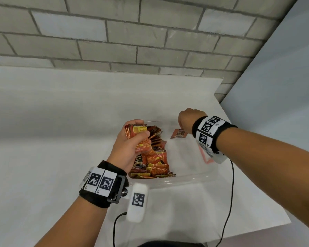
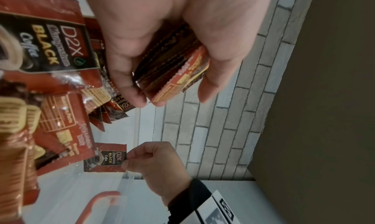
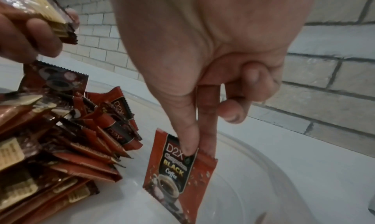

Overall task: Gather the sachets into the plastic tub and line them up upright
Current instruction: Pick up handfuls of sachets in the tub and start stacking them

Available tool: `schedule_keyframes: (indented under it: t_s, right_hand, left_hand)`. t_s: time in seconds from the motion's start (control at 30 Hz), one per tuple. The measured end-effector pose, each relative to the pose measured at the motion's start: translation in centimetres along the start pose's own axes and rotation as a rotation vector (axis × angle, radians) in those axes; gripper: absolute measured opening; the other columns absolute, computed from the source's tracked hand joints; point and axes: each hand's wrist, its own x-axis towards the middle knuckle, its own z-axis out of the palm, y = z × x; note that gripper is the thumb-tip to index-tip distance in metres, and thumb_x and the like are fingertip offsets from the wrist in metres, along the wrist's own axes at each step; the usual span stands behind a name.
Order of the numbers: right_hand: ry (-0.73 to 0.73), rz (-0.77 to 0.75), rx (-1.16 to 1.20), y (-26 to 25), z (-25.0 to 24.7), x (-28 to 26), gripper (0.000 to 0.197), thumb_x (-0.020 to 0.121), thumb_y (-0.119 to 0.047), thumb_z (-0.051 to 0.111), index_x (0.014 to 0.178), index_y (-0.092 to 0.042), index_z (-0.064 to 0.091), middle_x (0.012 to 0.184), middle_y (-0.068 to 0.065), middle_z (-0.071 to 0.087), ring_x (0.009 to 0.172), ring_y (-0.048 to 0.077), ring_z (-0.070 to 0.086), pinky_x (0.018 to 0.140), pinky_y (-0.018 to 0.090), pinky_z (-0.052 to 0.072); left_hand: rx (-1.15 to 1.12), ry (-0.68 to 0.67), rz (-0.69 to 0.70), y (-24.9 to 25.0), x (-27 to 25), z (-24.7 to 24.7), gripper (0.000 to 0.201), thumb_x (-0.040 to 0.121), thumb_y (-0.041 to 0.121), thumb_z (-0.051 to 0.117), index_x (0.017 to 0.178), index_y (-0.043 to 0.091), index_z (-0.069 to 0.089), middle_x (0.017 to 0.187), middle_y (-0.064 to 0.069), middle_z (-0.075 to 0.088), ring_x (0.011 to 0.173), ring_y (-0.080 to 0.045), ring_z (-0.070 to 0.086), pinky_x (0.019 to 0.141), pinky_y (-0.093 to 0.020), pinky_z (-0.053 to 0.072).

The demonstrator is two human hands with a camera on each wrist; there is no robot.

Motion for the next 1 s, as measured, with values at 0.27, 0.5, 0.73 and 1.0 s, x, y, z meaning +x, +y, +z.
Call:
schedule_keyframes:
  t_s: [0.27,0.5,0.73,1.0]
  right_hand:
    - [-0.015,-0.014,-0.035,-0.24,0.72,0.19,0.023,0.086,-0.005,0.060,0.109,-0.008,0.062,0.109,0.011,0.058,0.077,0.024,0.049,0.067,0.029,0.043]
    - [-0.035,0.001,-0.060,-0.40,0.79,0.13,0.013,0.086,-0.002,0.058,0.099,-0.005,0.060,0.099,0.010,0.055,0.073,0.022,0.049,0.067,0.028,0.042]
    - [0.109,-0.025,-0.175,-0.59,1.07,-0.64,0.010,0.089,-0.001,0.049,0.096,-0.005,0.055,0.089,0.005,0.050,0.091,0.026,0.060,0.066,0.029,0.037]
    - [0.102,0.025,-0.132,-0.67,0.48,-0.42,0.020,0.090,-0.003,0.050,0.075,-0.010,0.040,0.069,0.000,0.033,0.073,0.020,0.044,0.064,0.028,0.036]
  left_hand:
    - [0.019,-0.021,-0.022,0.04,0.39,-0.11,0.030,0.084,0.003,0.064,0.109,0.020,0.059,0.091,-0.007,0.062,0.077,-0.022,0.064,0.065,-0.034,0.055]
    - [0.008,-0.012,-0.031,-0.14,0.83,-0.18,0.030,0.084,0.003,0.064,0.110,0.019,0.059,0.092,-0.009,0.061,0.075,-0.022,0.065,0.063,-0.033,0.056]
    - [0.023,0.000,-0.039,-0.35,0.87,-0.43,0.035,0.081,0.007,0.066,0.114,0.018,0.059,0.097,-0.012,0.061,0.078,-0.023,0.064,0.066,-0.034,0.056]
    - [0.019,-0.006,-0.044,-0.26,0.75,-0.46,0.049,0.067,0.019,0.070,0.114,0.018,0.059,0.098,-0.012,0.060,0.076,-0.021,0.065,0.066,-0.034,0.056]
